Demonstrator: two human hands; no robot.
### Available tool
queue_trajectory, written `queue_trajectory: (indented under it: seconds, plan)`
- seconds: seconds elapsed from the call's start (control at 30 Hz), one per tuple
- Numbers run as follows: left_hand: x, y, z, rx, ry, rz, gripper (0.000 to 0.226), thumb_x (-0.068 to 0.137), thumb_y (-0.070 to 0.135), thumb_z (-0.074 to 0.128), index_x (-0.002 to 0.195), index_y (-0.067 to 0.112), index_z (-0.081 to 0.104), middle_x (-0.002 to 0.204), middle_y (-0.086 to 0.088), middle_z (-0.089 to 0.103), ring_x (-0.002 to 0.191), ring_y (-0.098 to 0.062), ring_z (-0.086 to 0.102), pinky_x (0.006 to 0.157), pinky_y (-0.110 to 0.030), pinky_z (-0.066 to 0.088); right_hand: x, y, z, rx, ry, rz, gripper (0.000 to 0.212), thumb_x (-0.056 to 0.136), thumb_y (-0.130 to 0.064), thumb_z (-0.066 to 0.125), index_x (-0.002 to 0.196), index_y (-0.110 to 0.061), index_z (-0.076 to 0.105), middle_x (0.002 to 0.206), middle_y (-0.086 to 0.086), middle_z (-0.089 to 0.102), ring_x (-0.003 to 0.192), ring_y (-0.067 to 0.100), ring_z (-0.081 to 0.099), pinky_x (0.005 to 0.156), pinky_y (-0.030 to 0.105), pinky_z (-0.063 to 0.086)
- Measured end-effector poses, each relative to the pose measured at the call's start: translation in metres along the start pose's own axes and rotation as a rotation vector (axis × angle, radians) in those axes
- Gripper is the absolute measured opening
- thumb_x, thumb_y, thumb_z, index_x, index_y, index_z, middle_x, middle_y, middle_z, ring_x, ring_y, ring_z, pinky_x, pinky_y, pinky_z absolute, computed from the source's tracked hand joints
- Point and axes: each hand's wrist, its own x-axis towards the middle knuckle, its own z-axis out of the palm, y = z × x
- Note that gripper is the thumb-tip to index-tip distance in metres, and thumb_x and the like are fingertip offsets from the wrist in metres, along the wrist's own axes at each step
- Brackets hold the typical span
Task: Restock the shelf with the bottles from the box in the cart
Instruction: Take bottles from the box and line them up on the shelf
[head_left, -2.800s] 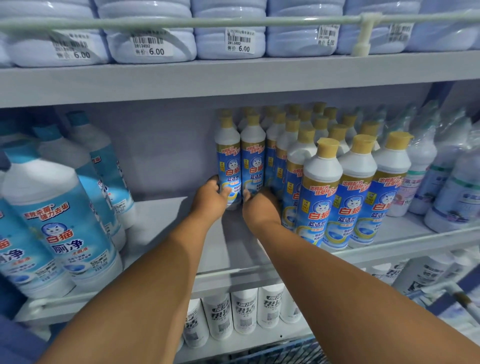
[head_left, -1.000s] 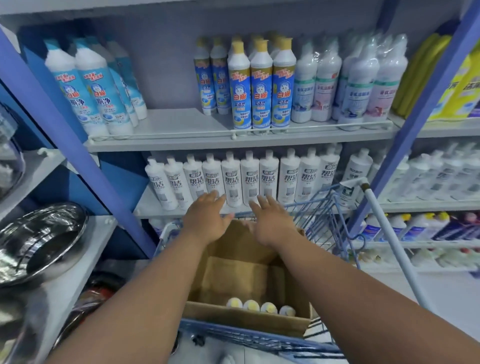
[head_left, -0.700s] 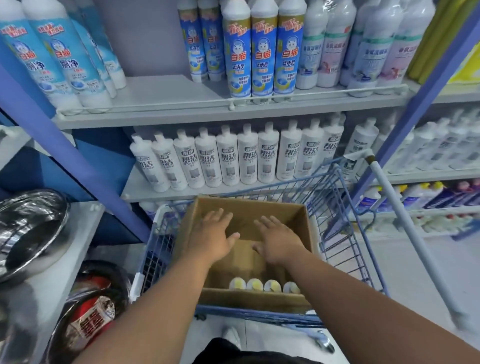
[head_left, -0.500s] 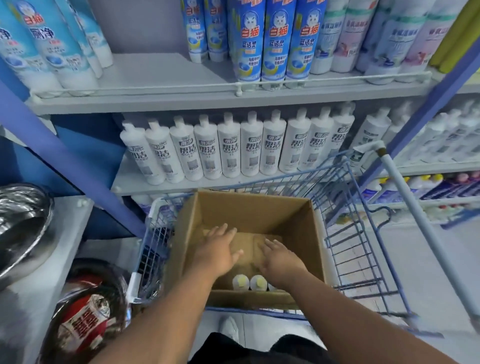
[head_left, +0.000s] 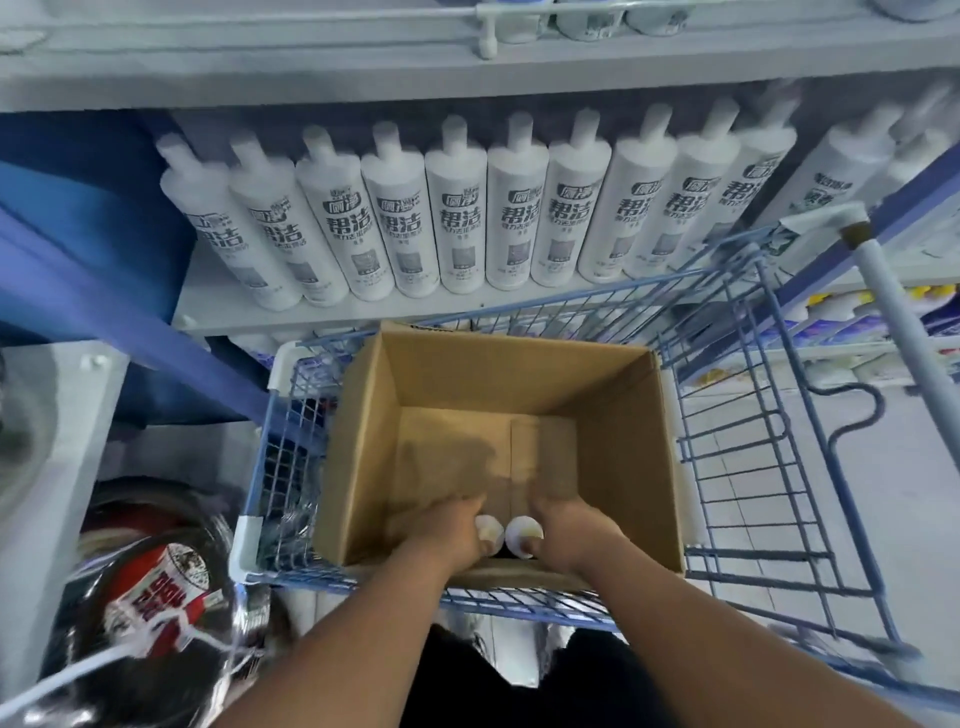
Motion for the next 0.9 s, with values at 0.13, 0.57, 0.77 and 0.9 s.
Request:
queue_trajectory:
  seconds: [0.13,0.57,0.77,0.9]
  plan:
    - [0.015,-0.004,0.009,-0.053,-0.038,-0.016,0.071,0.083,0.050,0.067,0.147,0.032,0.043,0.149,-0.002,0.047,0.131,-0.023,0.048,0.103,-0.030,0.041,0.017,0.007,0.009,0.083,-0.080,-0.036,0.035,0.081,-0.050,0.051,0.110,-0.031,0.062,0.112,0.000,0.065,0.101,0.023,0.060,0.084,0.035,0.048]
    - [0.057,-0.015,0.030,-0.139,0.109,0.072,0.039,0.085,0.029,0.071,0.121,0.021,0.060,0.120,-0.003,0.063,0.109,-0.025,0.060,0.085,-0.028,0.045,0.056,0.009,0.023,0.120,0.007,-0.147,0.025,0.096,-0.017,0.045,0.114,-0.012,0.060,0.115,0.010,0.063,0.106,0.028,0.060,0.082,0.027,0.041]
    - [0.072,-0.020,0.031,-0.301,0.175,0.002,0.034,0.084,0.025,0.076,0.117,0.028,0.067,0.109,0.004,0.068,0.092,-0.015,0.059,0.076,-0.025,0.044,0.071,0.023,0.029,0.254,0.117,-0.133,0.034,0.092,-0.026,0.058,0.126,-0.022,0.055,0.112,0.009,0.066,0.099,0.029,0.062,0.076,0.029,0.046]
    - [0.067,-0.019,0.030,-0.384,0.226,-0.071,0.025,0.081,0.026,0.079,0.098,0.024,0.061,0.090,0.003,0.066,0.082,-0.018,0.060,0.069,-0.029,0.047,0.069,0.025,0.032,0.322,0.188,-0.155,0.026,0.093,-0.020,0.057,0.119,-0.023,0.052,0.105,0.011,0.065,0.090,0.028,0.060,0.069,0.028,0.043]
